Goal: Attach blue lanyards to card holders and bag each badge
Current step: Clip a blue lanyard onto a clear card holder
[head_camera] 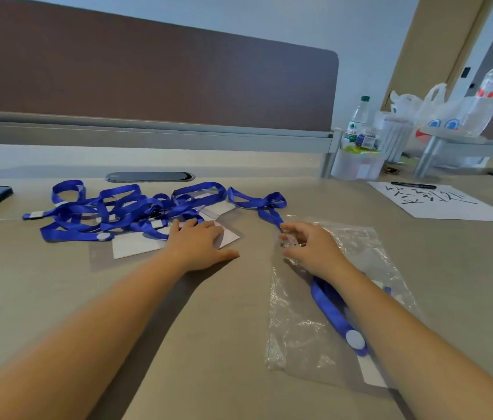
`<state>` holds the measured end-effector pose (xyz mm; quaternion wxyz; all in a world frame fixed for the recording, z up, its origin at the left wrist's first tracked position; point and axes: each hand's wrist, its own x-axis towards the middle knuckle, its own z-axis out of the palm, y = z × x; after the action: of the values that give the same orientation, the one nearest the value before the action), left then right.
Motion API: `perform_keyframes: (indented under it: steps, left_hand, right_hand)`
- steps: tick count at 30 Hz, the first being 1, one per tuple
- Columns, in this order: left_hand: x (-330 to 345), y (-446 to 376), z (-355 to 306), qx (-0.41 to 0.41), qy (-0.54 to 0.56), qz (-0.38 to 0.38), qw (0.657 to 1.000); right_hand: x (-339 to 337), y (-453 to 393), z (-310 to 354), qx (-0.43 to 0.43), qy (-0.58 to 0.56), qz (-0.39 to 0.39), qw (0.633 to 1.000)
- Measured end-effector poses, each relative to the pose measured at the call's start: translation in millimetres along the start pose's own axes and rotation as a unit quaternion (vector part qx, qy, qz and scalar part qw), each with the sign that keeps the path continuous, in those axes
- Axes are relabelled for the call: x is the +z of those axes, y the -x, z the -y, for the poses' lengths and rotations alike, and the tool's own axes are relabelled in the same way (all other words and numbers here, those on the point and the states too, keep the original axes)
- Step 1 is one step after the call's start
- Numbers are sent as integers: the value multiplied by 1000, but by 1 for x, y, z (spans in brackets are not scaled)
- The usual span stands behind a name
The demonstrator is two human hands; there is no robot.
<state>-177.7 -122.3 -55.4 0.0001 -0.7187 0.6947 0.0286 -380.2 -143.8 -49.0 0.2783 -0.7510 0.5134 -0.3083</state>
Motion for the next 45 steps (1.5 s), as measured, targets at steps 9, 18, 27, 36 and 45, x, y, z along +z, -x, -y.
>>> perform_keyframes:
  steps: [9, 18, 27, 36, 45]
  left_hand:
    - [-4, 24, 21, 48, -18, 14, 999]
    - [-7, 27, 30, 45, 70, -126, 989]
    - [-5, -11, 5, 54, 57, -3, 997]
    - [-5, -3, 12, 100, 36, -83, 991]
    - [-26, 20, 14, 80, 126, -161, 976]
  right_hand:
    - [12, 6, 13, -45, 39, 12, 998]
    - [22, 2, 29, -95, 153, -24, 983]
    - [18, -12, 15, -44, 63, -23, 997]
    - [22, -13, 7, -40, 19, -34, 998]
    - [24, -11, 26, -47, -57, -45, 996]
